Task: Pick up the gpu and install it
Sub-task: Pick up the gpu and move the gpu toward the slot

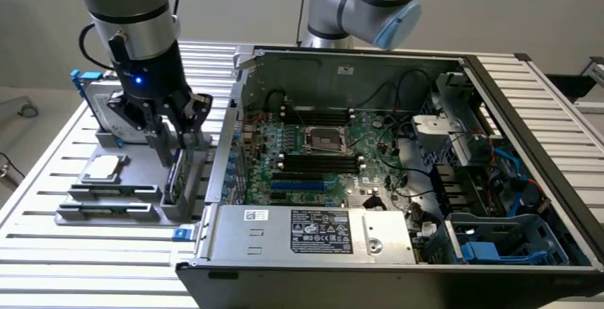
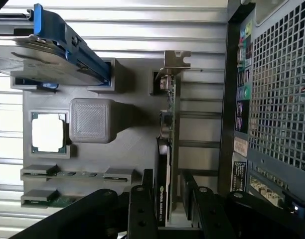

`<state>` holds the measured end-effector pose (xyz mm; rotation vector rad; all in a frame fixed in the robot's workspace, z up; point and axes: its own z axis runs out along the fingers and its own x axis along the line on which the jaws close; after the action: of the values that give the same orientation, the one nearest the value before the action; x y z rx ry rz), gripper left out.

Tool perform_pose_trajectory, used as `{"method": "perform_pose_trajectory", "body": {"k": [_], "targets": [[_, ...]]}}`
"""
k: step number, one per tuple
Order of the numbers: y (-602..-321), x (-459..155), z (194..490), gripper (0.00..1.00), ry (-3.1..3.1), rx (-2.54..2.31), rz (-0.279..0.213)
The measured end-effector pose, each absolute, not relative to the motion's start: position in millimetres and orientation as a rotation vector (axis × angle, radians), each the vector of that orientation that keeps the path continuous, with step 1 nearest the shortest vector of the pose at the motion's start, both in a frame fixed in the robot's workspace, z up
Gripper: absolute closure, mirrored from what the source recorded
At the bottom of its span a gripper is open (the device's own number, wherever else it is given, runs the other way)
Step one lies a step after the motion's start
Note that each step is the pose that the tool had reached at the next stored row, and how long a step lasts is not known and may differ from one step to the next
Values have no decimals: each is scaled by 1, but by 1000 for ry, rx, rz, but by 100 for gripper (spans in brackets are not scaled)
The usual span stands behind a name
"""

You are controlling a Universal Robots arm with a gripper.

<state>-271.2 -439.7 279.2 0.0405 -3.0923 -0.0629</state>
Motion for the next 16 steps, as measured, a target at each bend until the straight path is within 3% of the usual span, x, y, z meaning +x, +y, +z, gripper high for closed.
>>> {"method": "perform_pose_trajectory", "body": {"k": [16], "targets": [[-435, -273, 250, 64, -3102, 45, -63]]}}
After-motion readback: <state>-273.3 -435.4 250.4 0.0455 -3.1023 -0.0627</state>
